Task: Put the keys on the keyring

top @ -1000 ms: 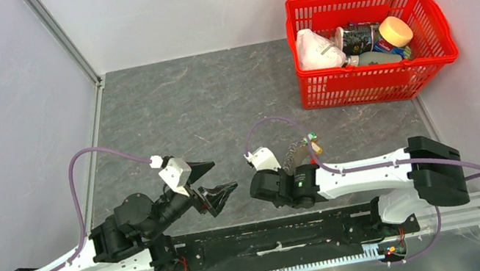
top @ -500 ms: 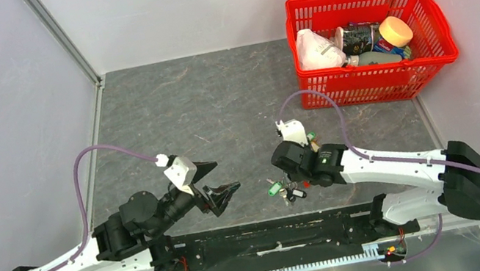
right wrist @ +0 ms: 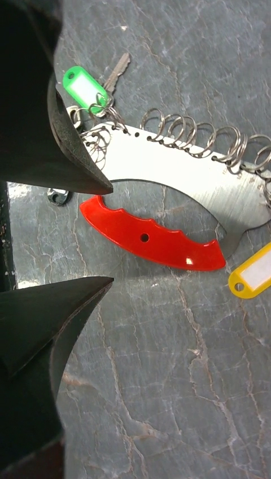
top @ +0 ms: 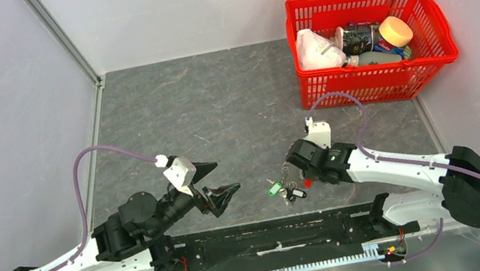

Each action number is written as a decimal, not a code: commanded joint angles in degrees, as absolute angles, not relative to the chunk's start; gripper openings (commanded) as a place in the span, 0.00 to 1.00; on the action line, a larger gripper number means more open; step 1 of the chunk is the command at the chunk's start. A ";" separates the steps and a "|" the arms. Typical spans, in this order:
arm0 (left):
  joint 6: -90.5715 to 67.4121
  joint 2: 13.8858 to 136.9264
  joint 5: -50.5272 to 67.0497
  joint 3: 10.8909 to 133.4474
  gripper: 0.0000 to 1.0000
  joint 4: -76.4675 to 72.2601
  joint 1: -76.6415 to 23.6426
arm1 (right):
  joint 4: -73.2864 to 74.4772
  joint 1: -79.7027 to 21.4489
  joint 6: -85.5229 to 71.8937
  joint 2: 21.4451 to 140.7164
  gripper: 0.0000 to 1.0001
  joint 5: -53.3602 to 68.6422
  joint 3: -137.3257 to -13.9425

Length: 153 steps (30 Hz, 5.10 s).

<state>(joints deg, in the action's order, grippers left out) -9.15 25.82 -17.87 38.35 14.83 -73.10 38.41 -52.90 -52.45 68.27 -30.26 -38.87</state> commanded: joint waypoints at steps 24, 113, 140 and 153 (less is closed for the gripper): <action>-9.74 24.62 -17.80 37.18 0.88 12.30 -73.17 | 34.18 -51.73 -69.81 81.14 0.64 -32.12 -35.97; -10.70 23.22 -18.29 37.27 0.89 14.06 -73.21 | 28.51 -69.03 -57.26 79.73 0.52 -11.97 -39.81; -10.53 24.44 -17.83 37.71 0.90 13.88 -73.21 | 24.12 -55.12 -44.59 94.77 0.66 -29.55 -60.44; -10.80 24.25 -18.98 38.08 0.90 15.03 -73.21 | 23.24 -54.05 -45.52 102.62 0.62 -31.46 -62.56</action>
